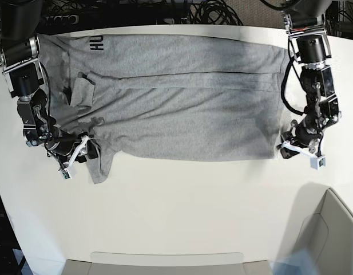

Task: Fold the T-shirt properly
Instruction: 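Grasp the hem corners with both grippers, then fold the hem up over the shirt toward the collar edge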

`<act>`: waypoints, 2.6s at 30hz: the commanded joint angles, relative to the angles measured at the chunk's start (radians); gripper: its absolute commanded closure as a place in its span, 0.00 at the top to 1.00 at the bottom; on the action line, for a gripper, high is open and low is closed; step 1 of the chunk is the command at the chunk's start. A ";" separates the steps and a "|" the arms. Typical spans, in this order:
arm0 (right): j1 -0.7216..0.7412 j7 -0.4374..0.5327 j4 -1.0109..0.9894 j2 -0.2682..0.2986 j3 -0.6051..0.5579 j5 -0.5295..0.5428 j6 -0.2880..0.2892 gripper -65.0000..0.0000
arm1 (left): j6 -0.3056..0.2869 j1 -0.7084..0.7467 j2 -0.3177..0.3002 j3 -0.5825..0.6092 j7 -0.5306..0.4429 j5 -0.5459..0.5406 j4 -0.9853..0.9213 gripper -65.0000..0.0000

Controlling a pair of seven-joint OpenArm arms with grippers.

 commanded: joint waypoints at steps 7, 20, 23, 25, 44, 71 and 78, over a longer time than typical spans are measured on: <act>0.001 -0.062 0.000 0.022 -0.006 -0.021 0.006 0.38 | -0.112 -0.025 -0.033 0.023 -0.044 -0.055 -0.082 0.35; 0.001 -0.060 -0.002 0.017 -0.006 -0.021 0.002 0.38 | -0.127 -0.146 -0.032 0.239 -0.157 -0.046 -0.309 0.35; 0.001 -0.060 0.000 0.019 -0.006 -0.021 0.002 0.38 | -0.127 -0.146 -0.032 0.239 -0.157 -0.046 -0.335 0.35; 0.001 -0.054 0.000 0.019 -0.006 -0.021 0.002 0.38 | -0.127 -0.146 -0.030 0.240 -0.156 -0.046 -0.340 0.35; 0.033 0.035 -0.010 0.005 -0.007 -0.025 -0.001 0.00 | -0.130 -0.123 -0.013 0.342 -0.235 -0.044 -0.311 0.00; -0.077 0.003 0.277 0.054 0.206 -0.027 -0.083 0.00 | -0.125 0.020 -0.012 0.073 -0.077 -0.044 0.113 0.00; -0.162 -0.057 0.372 0.076 0.280 -0.027 -0.083 0.00 | -0.125 0.093 -0.012 0.072 -0.060 -0.044 0.223 0.00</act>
